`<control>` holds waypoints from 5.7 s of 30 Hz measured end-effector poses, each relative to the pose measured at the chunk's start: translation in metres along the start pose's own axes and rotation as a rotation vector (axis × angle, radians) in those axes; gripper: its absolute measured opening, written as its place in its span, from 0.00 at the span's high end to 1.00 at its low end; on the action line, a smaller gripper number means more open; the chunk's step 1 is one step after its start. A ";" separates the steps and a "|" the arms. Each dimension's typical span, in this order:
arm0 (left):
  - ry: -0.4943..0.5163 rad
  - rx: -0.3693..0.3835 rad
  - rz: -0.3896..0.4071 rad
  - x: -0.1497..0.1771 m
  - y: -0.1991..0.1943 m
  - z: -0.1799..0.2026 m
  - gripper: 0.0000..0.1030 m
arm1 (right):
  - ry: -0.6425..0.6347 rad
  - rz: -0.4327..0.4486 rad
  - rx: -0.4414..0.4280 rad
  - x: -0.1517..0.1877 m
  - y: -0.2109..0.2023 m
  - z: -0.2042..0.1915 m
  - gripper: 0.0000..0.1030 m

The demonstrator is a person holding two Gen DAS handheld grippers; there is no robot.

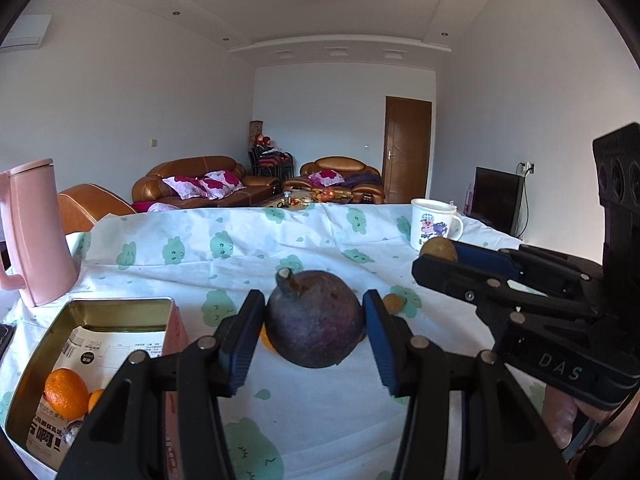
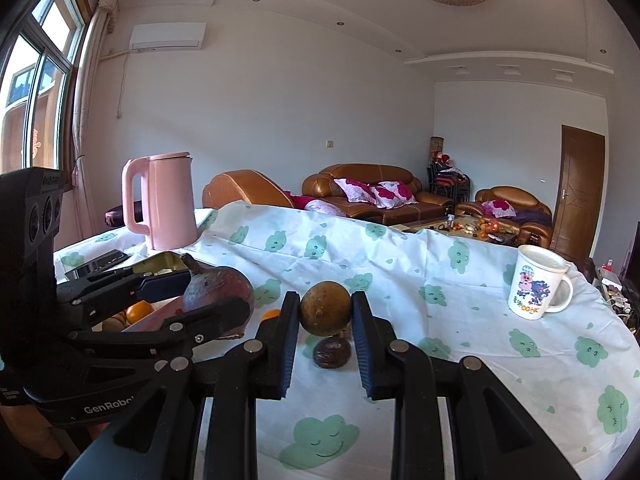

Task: Organize fruits
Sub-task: 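Carry the purple fruit over the pink tin with the left tool while the right tool carries the brown fruit, then open the left tool to drop the dark purple fruit into the pink tin, then grasp the dark brown round fruit with the left tool while the right tool holds the yellow fruit, then carry the dark brown fruit and the yellow fruit over the pink tin with both tools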

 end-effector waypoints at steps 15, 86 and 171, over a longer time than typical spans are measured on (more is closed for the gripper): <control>-0.193 -0.195 -0.083 0.005 -0.032 -0.135 0.49 | -0.132 -0.143 -0.226 -0.017 0.074 -0.125 0.73; -0.037 0.117 -0.462 0.010 0.143 0.013 0.43 | 0.123 -0.418 0.118 0.033 0.118 0.084 0.72; 0.030 0.012 -0.042 -0.011 0.046 0.008 0.60 | 0.089 -0.081 0.085 0.009 0.044 0.044 0.71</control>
Point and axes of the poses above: each gripper's, at about its wrist camera, not at the fingertips, and y roughly the way its jaws point, z to its right, x to its underside, the point moved 2 cm from there along y, roughly the way its jaws point, and after that the axes turned 10 degrees about x, right-handed, at the moved point
